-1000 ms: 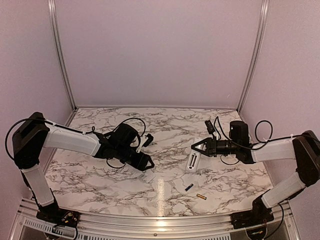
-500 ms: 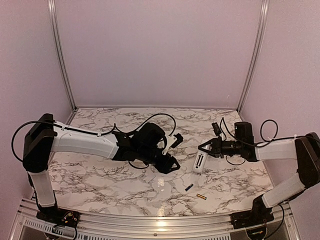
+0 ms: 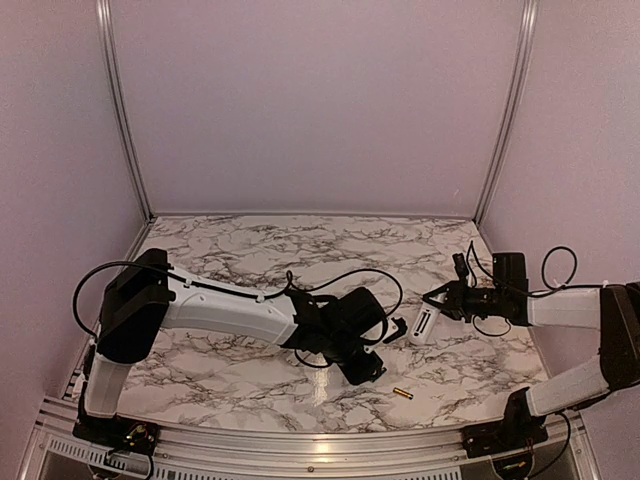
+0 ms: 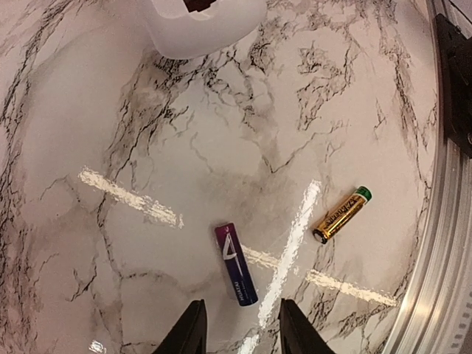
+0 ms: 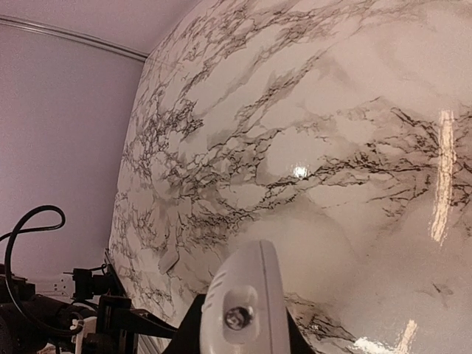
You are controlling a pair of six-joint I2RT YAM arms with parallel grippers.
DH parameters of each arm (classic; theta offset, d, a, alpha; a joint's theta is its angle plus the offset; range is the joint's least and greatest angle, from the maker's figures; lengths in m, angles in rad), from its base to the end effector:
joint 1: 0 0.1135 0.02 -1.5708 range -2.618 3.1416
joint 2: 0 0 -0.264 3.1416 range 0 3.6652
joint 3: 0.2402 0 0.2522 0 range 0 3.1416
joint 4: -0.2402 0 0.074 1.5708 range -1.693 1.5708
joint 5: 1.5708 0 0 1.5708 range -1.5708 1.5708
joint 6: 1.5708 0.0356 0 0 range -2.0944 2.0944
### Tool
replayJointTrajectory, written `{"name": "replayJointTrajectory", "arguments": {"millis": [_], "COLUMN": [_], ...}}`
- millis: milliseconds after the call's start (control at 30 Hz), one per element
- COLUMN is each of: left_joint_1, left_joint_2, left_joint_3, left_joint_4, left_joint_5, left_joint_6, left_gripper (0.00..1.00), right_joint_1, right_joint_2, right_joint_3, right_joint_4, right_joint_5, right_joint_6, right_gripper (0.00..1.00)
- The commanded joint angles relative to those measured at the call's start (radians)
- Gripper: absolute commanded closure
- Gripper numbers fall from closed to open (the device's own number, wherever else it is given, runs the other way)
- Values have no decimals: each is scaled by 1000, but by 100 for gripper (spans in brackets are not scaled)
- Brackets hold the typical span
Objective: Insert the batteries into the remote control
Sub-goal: Pick up the battery from the center of the board.
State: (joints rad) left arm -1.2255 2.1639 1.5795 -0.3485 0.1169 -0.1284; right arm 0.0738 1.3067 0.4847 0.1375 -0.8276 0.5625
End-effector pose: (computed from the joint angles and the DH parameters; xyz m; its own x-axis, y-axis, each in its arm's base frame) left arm 0.1552 -0.4437 0.1595 -0.3923 0.7150 -0.5786 0.9154 0.3654 -0.1692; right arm 0.2352 0.0437 0.1677 -0.8634 0.2980 -0.4071 -0.1872 0.5601 0.8070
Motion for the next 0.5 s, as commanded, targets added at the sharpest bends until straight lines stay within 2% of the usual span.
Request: {"name": "replayJointTrajectory", "arguments": {"millis": [0,467], "left_joint_1": [-12,-34], "left_joint_2": [55,149], "left_joint_3": [84,219], "left_joint_4": [-101,-187], "left_joint_5": [-55,-93], "left_joint_6": [16,35], "left_gripper": [65,65], "right_joint_1": [-15,-17], "right_joint_2": [-19,-1], "right_joint_3": [0,3], "right_joint_4": [-18,-5], "right_joint_5": [2,-7], "right_joint_6": [-23,-25], "right_gripper": [100,100]}}
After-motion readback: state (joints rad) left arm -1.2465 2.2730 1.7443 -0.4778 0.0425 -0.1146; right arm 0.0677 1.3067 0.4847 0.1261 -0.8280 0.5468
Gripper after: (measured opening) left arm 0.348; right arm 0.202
